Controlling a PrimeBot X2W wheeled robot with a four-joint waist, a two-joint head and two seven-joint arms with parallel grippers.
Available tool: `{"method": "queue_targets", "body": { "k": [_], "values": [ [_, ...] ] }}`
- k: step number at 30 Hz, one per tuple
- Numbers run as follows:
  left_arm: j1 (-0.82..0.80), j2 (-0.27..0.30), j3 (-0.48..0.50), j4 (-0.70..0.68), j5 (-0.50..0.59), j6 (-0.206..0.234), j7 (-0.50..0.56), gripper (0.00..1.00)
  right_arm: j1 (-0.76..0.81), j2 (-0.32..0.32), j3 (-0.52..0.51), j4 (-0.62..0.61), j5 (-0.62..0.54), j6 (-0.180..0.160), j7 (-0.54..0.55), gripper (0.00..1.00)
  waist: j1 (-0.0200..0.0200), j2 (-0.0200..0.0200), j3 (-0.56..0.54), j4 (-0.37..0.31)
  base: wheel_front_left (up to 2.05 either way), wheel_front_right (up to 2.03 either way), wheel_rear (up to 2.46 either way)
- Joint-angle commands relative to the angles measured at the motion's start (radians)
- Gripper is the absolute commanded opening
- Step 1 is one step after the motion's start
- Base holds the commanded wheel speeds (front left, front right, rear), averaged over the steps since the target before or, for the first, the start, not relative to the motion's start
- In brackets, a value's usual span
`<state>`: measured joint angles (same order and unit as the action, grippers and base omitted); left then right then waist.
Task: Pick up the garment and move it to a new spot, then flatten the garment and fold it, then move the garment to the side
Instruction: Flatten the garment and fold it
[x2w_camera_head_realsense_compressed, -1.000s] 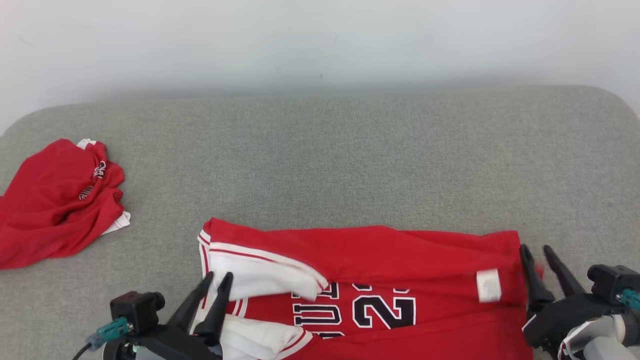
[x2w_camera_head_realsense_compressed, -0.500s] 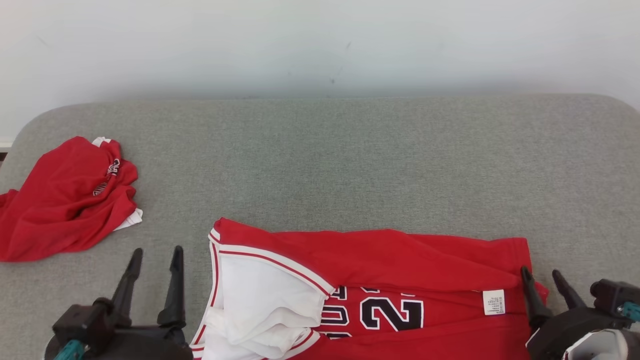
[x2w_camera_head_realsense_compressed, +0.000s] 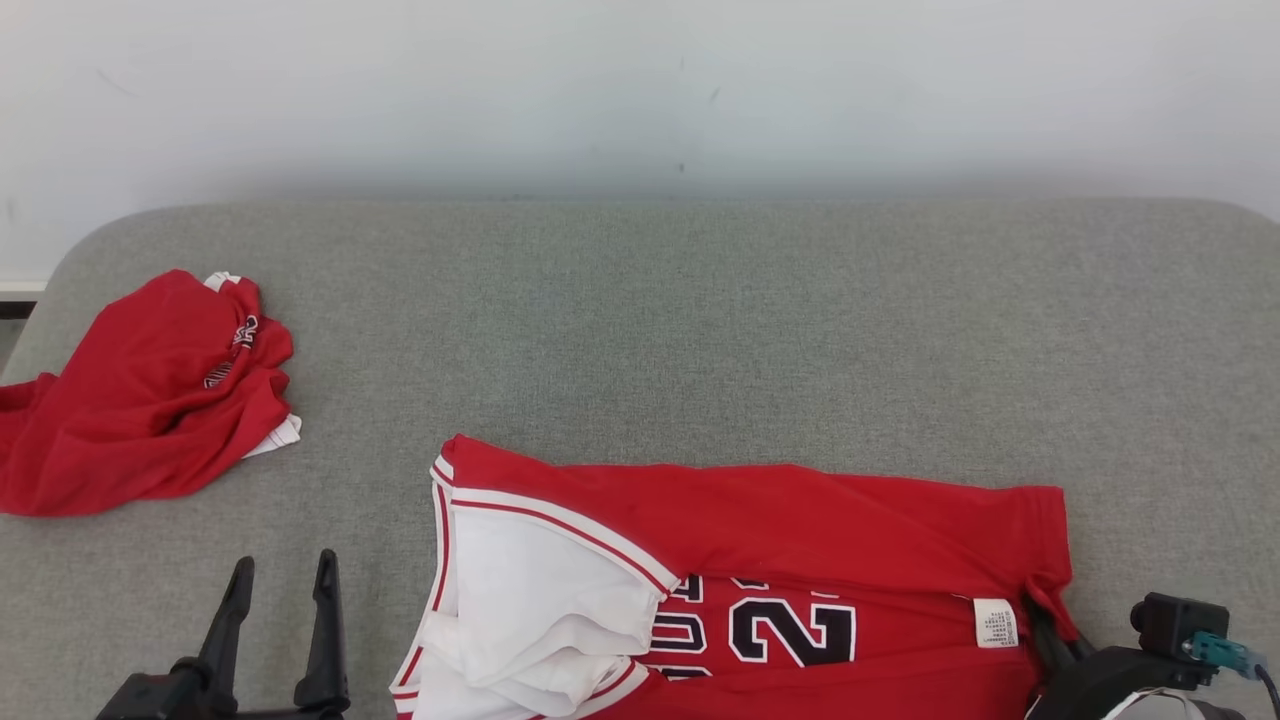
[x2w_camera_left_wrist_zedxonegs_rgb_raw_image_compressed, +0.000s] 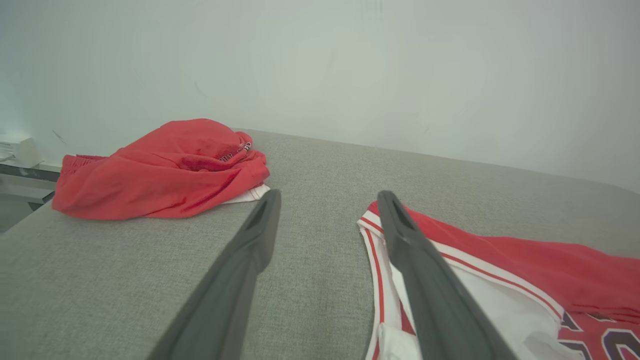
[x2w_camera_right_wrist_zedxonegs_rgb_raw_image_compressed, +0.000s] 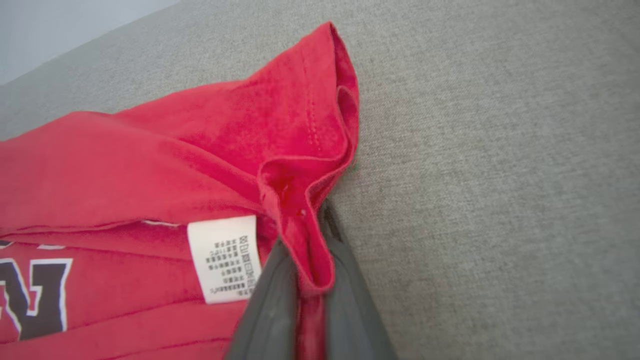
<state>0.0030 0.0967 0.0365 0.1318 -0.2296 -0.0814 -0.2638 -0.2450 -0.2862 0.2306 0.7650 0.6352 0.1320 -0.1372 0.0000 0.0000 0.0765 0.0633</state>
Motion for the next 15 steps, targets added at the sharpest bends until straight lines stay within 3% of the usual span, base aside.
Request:
{"method": "queue_targets", "body": {
  "k": [1, 15],
  "values": [
    [0.009, -0.004, 0.008, 0.001, 0.014, -0.008, -0.001, 1.0, -0.002, -0.009, 0.0, 0.007, 0.011, -0.002, -0.005, 0.0, 0.0, 0.0, -0.011, -0.002, 0.0, 0.0, 0.0],
    [0.041, -0.033, 0.048, 0.011, 0.069, -0.04, -0.001, 1.0, -0.041, -0.223, -0.119, 0.059, 0.038, -0.002, -0.022, 0.0, 0.0, 0.0, -0.091, -0.021, 0.0, 0.0, 0.0]
  ]
}}
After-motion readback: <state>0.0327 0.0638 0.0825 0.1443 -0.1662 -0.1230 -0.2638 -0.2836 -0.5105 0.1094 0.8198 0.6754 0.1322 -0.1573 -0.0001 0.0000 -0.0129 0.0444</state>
